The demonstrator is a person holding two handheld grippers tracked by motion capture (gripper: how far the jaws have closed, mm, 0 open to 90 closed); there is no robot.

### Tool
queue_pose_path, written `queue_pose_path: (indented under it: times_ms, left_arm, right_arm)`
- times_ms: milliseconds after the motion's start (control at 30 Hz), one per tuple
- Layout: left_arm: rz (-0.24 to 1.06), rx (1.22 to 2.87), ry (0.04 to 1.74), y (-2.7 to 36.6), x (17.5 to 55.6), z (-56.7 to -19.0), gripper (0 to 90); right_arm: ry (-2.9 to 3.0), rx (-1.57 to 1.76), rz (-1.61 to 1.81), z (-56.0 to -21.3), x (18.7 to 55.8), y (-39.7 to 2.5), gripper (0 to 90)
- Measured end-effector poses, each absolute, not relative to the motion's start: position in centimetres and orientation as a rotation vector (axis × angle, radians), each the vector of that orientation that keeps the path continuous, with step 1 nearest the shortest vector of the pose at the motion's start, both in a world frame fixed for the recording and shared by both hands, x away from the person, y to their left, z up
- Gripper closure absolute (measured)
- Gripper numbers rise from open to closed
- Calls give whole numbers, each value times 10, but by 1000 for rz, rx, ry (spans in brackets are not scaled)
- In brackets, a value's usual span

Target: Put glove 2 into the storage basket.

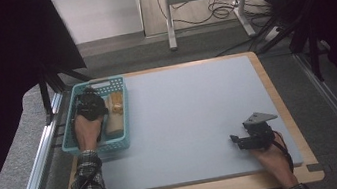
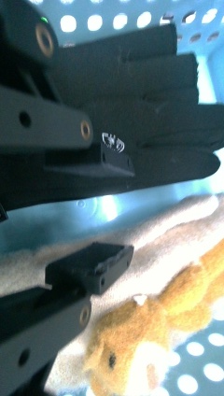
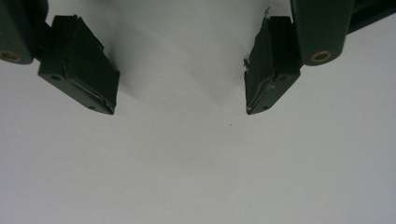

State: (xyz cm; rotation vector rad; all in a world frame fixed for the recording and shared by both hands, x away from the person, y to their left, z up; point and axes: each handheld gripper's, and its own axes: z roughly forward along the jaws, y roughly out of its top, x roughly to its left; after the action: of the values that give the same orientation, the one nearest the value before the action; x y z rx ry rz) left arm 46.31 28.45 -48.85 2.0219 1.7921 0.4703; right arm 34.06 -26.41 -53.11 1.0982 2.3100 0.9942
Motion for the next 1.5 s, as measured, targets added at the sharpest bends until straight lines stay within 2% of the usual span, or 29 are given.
queue_pose_path:
  times_ms: [367,600,967,1500]
  left_arm:
    - [501,1941,1800,300,455,-483,225]
    - [470,1885,1781,308,450,-481,130]
    - [445,1865,1718,310,441,-475,64]
    - [452,1873,1654,314,428,-467,43]
  right_arm:
    - [2310,1098,994,-531,341,-264,257]
    - [2309,1098,993,-531,341,-264,257]
    - [2309,1098,993,-531,341,-264,256]
    - [2309,1098,993,-531,340,-264,255]
